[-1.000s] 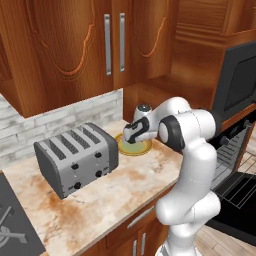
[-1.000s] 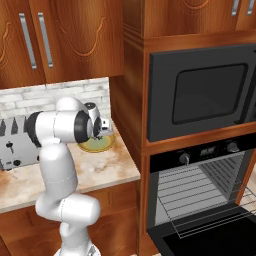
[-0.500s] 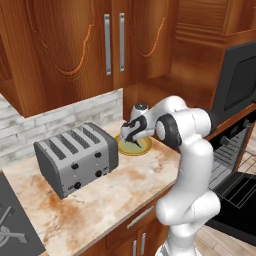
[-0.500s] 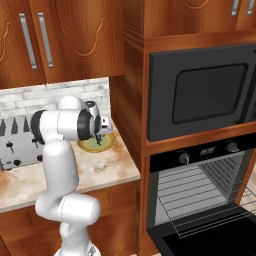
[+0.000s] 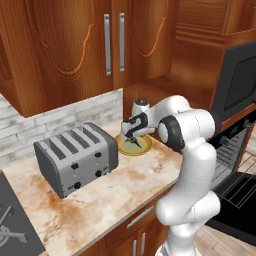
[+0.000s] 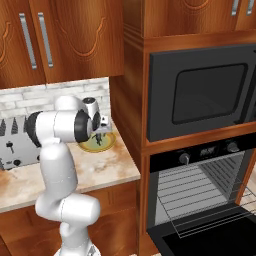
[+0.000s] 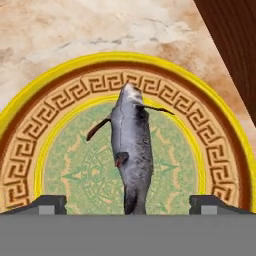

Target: Take the fish from the oven and place it on the plate on the counter.

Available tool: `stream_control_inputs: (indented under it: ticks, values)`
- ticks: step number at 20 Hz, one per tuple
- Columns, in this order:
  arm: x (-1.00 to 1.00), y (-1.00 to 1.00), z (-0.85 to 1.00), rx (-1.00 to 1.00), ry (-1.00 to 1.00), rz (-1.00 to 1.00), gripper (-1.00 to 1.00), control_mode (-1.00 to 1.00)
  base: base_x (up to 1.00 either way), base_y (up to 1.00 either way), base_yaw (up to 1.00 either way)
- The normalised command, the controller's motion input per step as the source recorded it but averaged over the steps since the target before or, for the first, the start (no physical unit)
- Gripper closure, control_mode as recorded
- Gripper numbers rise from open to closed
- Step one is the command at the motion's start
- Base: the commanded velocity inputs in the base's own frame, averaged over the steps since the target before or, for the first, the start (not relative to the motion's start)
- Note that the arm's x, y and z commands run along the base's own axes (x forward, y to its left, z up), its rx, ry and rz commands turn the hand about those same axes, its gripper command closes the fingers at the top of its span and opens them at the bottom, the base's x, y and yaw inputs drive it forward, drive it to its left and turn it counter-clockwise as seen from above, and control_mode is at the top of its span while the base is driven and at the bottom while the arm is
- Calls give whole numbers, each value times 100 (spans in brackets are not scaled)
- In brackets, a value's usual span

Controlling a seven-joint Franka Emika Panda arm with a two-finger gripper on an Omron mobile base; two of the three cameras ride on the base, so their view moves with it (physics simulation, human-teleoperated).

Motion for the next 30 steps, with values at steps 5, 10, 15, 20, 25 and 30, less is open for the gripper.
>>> stream_control_inputs:
  ticks: [5, 10, 15, 20, 25, 30]
  values:
    - [-90, -25, 48, 10, -4, -10, -100, -100, 0, 0, 0]
    - [-88, -23, 79, 11, -5, -10, -100, -100, 0, 0, 0]
    - [-61, -14, 100, 6, -1, -5, -100, -100, 0, 0, 0]
    - [-83, -5, 94, 0, 9, 0, -100, -100, 0, 0, 0]
    - [-100, -1, 57, 0, 5, 0, -100, -100, 0, 0, 0]
    - [-100, 0, 19, 0, 0, 0, -100, -100, 0, 0, 0]
